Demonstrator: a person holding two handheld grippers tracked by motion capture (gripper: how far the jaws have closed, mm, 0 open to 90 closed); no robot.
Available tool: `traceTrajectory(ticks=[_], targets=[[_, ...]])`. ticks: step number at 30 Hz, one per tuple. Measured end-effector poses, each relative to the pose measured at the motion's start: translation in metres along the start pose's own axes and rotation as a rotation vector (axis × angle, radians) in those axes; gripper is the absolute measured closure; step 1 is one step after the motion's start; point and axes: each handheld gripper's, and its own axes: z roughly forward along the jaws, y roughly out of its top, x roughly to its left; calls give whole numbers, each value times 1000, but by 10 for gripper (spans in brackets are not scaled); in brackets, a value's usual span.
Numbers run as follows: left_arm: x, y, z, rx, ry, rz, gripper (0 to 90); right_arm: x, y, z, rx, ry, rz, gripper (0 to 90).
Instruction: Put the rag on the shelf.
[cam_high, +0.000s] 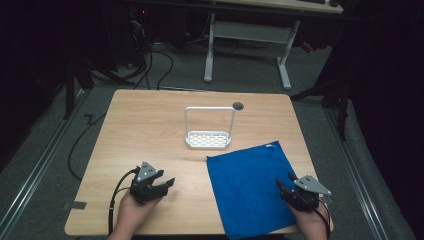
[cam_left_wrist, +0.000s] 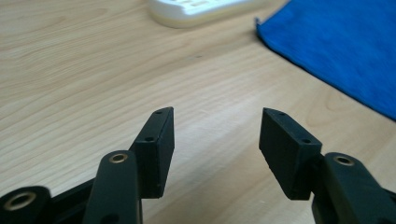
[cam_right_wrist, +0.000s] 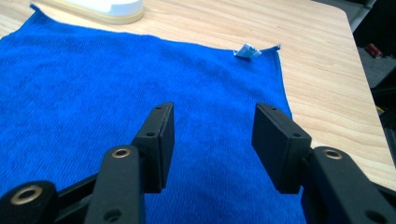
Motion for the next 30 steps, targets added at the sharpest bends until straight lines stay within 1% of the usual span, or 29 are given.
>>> traceTrajectory(ticks=[1,2,5,6,10,14,16,18,21,22,26,30], targets=[[3,0,1,-2,2,-8,458,0,1,1,-2,-1,5,492],[4,0,2,-1,8,-5,458,-1,1,2,-9,1,12,492],[5,-1,5,18,25,14,456,-4,-1,3,-5,5,35,492],[5,-1,6,20,24,11,456,-5,-2,3,-1,1,42,491],[4,0,7,16,20,12,458,-8,-2,4,-8,4,44,487],[0,0,10,20,17,24,458,-9,-3,2,-2,9,42,483],[-3,0,11,26,11,34,458,-9,-4,2,-2,13,51,480],[-7,0,12,28,3,41,458,-10,-3,3,-2,16,51,476],[-14,1,14,29,-14,61,459,-8,-3,3,2,17,51,474],[-18,2,15,28,-21,65,460,-8,-3,3,4,17,49,474],[-32,5,23,42,-50,106,497,-8,-4,2,10,17,38,471],[-46,8,30,42,-80,135,516,-9,-7,-1,13,14,41,472]])
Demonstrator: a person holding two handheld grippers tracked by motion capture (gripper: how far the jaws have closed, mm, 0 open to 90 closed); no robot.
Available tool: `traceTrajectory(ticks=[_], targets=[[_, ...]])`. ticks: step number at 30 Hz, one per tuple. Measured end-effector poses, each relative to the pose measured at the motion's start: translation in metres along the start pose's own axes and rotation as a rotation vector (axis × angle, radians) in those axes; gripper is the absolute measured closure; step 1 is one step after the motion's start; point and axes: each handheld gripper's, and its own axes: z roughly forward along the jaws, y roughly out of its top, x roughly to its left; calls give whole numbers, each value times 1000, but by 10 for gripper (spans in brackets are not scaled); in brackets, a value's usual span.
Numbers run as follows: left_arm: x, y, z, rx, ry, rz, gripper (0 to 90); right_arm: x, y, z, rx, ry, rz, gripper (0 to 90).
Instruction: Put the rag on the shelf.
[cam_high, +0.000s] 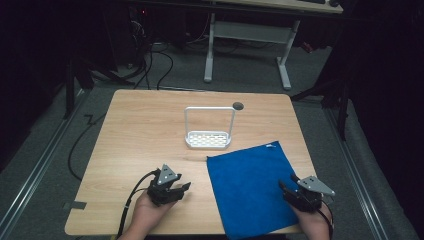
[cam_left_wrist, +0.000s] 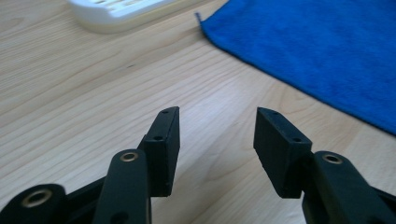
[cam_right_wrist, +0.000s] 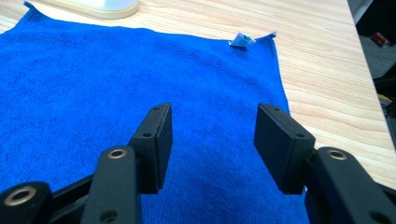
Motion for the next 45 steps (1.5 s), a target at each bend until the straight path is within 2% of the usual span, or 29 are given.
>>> traceTrajectory(ticks=[4,8,11,13,19,21,23,25,29,34,39,45], targets=[[-19,7,10,12,-40,47,529,-3,-4,-4,5,-9,1,490],[-42,15,23,34,-104,94,550,-6,-7,-8,22,-12,6,532],[-63,21,34,41,-166,123,579,-7,-8,-9,40,-8,22,623],[-73,24,40,49,-189,150,609,-8,-8,-11,44,-19,26,701],[-86,28,53,67,-221,173,704,-11,-9,-11,73,-38,25,853],[-87,28,56,73,-218,178,738,-11,-9,-11,85,-40,14,899],[-87,27,59,94,-217,183,775,-10,-10,-10,98,-38,-6,900],[-88,27,60,92,-210,192,814,-9,-11,-7,124,-41,-24,900],[-86,26,59,94,-208,198,848,-10,-17,2,192,-30,-20,900],[-80,23,54,94,-212,184,856,-8,-18,4,196,-13,-18,900],[-67,18,47,96,-185,155,856,6,-17,2,199,33,-50,900],[-44,10,30,112,-145,108,856,31,-12,4,201,117,-94,900]])
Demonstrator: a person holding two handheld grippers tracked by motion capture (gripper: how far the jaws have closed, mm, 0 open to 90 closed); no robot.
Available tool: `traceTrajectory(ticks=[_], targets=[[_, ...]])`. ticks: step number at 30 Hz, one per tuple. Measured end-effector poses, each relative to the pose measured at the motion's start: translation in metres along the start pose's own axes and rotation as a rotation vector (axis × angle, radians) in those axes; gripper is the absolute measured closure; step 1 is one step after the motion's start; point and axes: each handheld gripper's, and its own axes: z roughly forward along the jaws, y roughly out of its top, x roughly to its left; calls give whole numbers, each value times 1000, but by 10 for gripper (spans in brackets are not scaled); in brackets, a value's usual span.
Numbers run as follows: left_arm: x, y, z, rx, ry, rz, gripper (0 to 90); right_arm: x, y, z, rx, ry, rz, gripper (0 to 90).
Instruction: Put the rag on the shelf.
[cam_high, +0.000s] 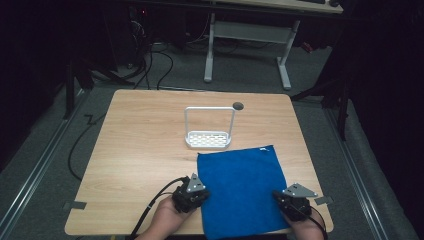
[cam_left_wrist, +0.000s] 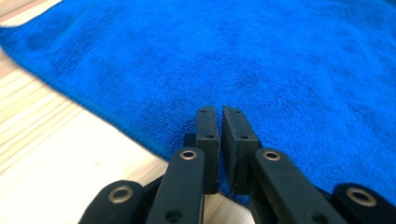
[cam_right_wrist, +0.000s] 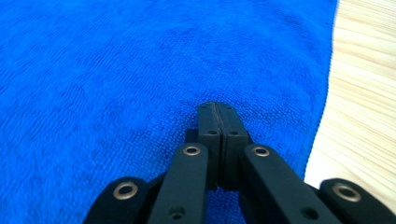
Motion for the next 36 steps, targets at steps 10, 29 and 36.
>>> traceTrajectory(ticks=[10,29,36], targets=[[30,-24,-31,9,57,-106,855,4,19,9,-64,36,-19,881],[46,-45,-53,-19,115,-181,857,12,39,43,-40,101,-61,885],[47,-50,-59,-19,117,-189,857,21,35,37,-34,130,-81,878]])
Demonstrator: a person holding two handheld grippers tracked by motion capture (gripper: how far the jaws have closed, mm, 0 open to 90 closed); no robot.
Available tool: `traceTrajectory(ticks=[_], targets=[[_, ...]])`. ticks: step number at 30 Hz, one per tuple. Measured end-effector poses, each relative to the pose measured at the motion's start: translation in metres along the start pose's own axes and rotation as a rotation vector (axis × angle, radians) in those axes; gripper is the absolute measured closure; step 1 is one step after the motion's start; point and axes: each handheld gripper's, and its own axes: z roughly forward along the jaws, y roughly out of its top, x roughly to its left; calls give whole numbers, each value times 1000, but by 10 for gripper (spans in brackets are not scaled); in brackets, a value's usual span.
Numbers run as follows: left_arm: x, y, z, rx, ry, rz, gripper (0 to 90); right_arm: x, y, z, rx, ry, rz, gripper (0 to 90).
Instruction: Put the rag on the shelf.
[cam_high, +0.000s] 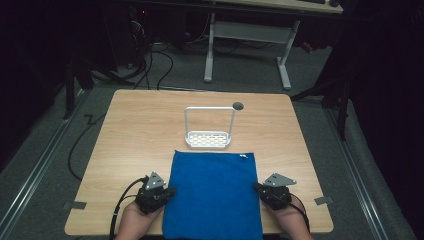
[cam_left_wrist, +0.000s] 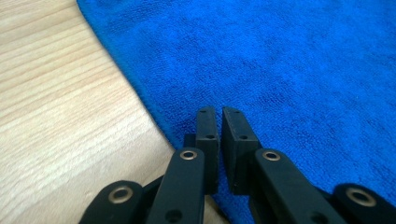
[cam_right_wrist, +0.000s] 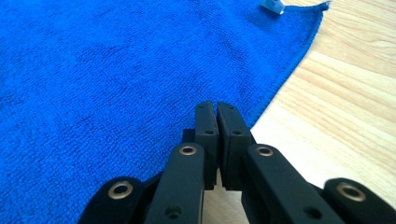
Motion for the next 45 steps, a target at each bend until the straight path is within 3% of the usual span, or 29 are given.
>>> traceTrajectory(ticks=[5,8,13,15,18,22,28,32,35,40,45], targets=[[0,-4,-5,0,5,2,856,4,0,-1,-1,8,-9,870],[-1,-5,-5,0,5,4,854,4,0,-1,-10,12,-10,822],[-5,-3,-5,-38,30,21,752,1,3,-12,-132,-31,-5,712],[-6,0,-7,-69,58,39,734,-2,3,-13,-151,-30,8,680],[-6,3,-9,-119,74,30,665,-7,2,-13,-136,-42,37,625],[-5,8,-6,-147,104,49,636,-11,2,-15,-127,-84,55,613],[-4,19,-2,-184,129,74,599,-9,-5,-19,-140,-107,-12,612],[-2,29,3,-182,162,127,585,-12,-8,-25,-150,-110,11,593],[4,38,7,-170,156,88,572,-13,-9,-27,-140,-125,-13,586],[20,54,14,-168,156,1,573,-18,-10,-30,-129,-122,31,536],[30,68,23,-156,214,-1,517,-18,-8,-32,-151,-125,24,513]])
